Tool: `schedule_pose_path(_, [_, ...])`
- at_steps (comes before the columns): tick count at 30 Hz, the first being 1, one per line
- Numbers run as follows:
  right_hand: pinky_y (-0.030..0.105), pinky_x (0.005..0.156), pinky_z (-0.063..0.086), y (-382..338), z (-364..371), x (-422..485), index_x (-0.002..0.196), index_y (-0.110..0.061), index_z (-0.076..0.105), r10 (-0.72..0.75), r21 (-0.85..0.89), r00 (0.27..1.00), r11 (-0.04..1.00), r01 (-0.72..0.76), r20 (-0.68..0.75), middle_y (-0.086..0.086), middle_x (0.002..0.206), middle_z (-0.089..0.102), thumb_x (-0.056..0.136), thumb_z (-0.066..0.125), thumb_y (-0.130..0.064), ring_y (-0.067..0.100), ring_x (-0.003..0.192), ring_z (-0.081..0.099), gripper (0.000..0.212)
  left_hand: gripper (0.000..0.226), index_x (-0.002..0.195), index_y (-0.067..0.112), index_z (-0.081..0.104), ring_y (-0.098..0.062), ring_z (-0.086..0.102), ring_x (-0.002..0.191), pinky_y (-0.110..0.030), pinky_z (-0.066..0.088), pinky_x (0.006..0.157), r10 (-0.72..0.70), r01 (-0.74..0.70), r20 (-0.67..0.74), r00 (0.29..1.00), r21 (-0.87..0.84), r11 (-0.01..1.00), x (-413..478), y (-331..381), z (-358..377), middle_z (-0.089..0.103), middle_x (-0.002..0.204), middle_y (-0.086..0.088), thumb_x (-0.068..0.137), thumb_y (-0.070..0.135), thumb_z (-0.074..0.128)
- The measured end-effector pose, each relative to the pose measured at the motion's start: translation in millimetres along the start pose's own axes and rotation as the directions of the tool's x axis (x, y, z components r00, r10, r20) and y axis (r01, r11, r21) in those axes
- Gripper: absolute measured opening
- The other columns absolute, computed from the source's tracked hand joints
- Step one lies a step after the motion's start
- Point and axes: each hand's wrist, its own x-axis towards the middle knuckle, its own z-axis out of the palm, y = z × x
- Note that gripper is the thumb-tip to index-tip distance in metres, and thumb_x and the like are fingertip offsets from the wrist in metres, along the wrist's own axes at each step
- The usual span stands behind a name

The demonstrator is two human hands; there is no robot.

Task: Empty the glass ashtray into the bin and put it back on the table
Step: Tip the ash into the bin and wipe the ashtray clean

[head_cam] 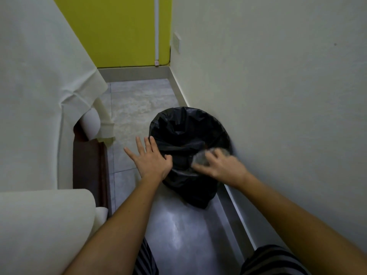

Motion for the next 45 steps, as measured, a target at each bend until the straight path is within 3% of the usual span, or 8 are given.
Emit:
schedule_pose_path(3, [0.032,0.03,0.043,1,2,-1,0.121,-0.037,0.061,-0.064,0.041,0.995,0.997,0.061,0.081,0.012,0.099,0.037,0.079,0.043,-0.016,0.033,0.069,0.061,0.051,0.082,0.154,0.013,-0.002,-0.033,-0.012,0.149,-0.074,-0.005,0.106,-0.023,0.023,0.006,1.0,-0.035,0.999,1,-1,1,0.004,0.164,-0.006,0.089,0.054,0.026])
schedule_pose_path(7, [0.049,0.068,0.052,19,-21,33,0.131,-0.04,0.052,0.425,0.292,0.9,0.852,-0.434,0.099,0.014,0.111,0.043,0.092,0.042,-0.015,0.038,0.093,0.055,0.048,0.081,0.154,0.014,-0.003,-0.034,-0.014,0.148,-0.075,-0.006,0.105,-0.016,0.016,0.027,1.0,-0.023,1.0,2,-3,-2,0.001,0.164,-0.006,0.089,0.054,0.024])
schedule_pose_path(10, [0.041,0.088,0.051,30,-19,41,0.137,-0.037,0.047,0.716,0.573,0.613,0.362,-0.735,0.334,0.013,0.119,0.057,0.083,0.052,0.001,0.034,0.1,0.059,0.066,0.081,0.154,0.012,-0.003,-0.034,-0.014,0.148,-0.074,-0.006,0.106,-0.003,0.003,0.032,0.999,-0.007,1.0,3,-4,-3,0.001,0.164,-0.007,0.09,0.055,0.024])
schedule_pose_path(14, [0.024,0.059,0.059,31,-18,37,0.135,-0.034,0.051,0.762,0.699,0.383,-0.125,-0.704,0.523,0.003,0.123,0.064,0.081,0.057,0.003,0.022,0.085,0.063,0.066,0.081,0.154,0.012,-0.003,-0.034,-0.015,0.148,-0.072,-0.006,0.108,0.02,-0.021,0.041,0.999,0.027,0.999,5,-7,-4,0.0,0.164,-0.007,0.091,0.056,0.023])
schedule_pose_path(22, [0.04,0.088,0.045,19,-12,31,0.134,-0.032,0.049,0.669,0.533,0.697,0.502,-0.681,0.26,0.014,0.114,0.052,0.095,0.046,-0.024,0.036,0.107,0.054,0.04,0.08,0.153,0.011,-0.004,-0.034,-0.015,0.148,-0.07,-0.008,0.109,0.023,-0.024,0.045,0.999,0.02,1.0,2,-7,-6,-0.001,0.164,-0.007,0.092,0.055,0.022])
schedule_pose_path(28, [0.025,0.03,0.034,-12,-16,22,0.109,-0.04,0.068,0.0,0.097,0.995,0.995,-0.01,0.1,0.009,0.087,0.054,0.081,0.041,-0.025,0.024,0.056,0.058,0.041,0.08,0.153,0.011,-0.005,-0.034,-0.015,0.148,-0.071,-0.007,0.11,0.013,-0.013,0.046,0.999,-0.002,1.0,-1,-6,-5,-0.002,0.164,-0.008,0.092,0.054,0.023])
schedule_pose_path(40, [0.027,0.033,0.037,-5,-27,17,0.114,-0.04,0.064,0.034,0.152,0.993,0.987,-0.05,0.111,0.009,0.093,0.049,0.081,0.041,-0.021,0.025,0.064,0.06,0.045,0.077,0.154,0.013,-0.002,-0.034,-0.012,0.148,-0.073,-0.004,0.108,-0.015,0.017,0.028,1.0,-0.05,0.999,-7,-1,-3,0.001,0.164,-0.006,0.092,0.051,0.023])
schedule_pose_path(45, [0.041,0.083,0.052,20,-23,39,0.132,-0.038,0.052,0.689,0.549,0.647,0.419,-0.723,0.326,0.013,0.113,0.059,0.092,0.056,-0.02,0.035,0.099,0.06,0.044,0.081,0.153,0.011,-0.005,-0.034,-0.015,0.148,-0.069,-0.003,0.112,0.053,-0.057,-0.031,0.998,-0.126,0.99,-4,-1,-6,-0.006,0.164,-0.007,0.093,0.054,0.028])
